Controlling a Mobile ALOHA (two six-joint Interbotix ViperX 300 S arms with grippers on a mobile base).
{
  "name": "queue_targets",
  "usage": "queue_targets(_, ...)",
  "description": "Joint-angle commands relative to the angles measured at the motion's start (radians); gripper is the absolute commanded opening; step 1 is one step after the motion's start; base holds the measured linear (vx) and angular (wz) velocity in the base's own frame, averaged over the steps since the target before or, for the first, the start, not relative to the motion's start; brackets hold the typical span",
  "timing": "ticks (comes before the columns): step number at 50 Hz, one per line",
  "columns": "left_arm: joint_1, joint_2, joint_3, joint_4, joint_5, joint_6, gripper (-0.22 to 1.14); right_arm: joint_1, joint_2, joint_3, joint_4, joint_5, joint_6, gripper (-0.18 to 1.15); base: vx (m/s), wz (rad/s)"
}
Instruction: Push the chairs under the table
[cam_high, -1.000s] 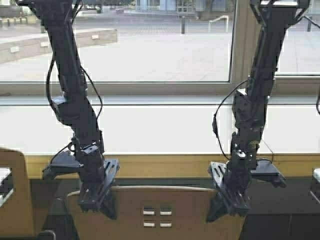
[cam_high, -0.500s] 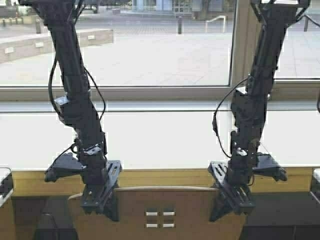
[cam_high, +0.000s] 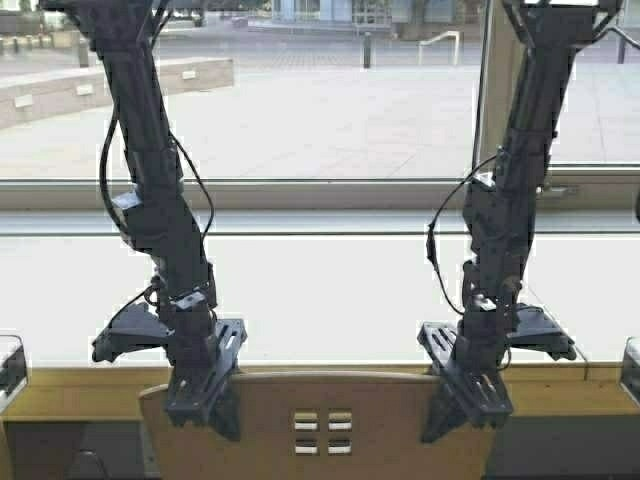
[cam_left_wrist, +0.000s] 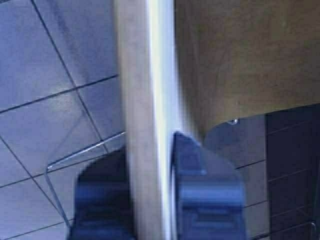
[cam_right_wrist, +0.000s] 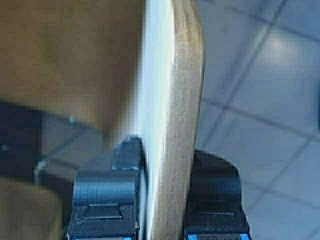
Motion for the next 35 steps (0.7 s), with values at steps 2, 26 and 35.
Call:
queue_targets(2, -0.005, -0.054, -0.017, 0.009, -0.011, 0.072, 0.06, 0.023, -0.057, -0.018, -0.055, 0.009, -0.066, 0.04, 0.13, 0.03)
queue_targets(26, -0.005, -0.12, 0.008, -0.002, 0.046, 0.051, 1.0, 0.015, -0.118, -0.017, -0.041, 0.107, -0.055, 0.91, 0.07, 0.01)
queue_targets(35, -0.003, -0.181, 0.031, -0.006, 0.081, 0.038, 0.99, 0.015, -0.199, 0.035, -0.006, 0.097, -0.04, 0.9, 0.01, 0.0)
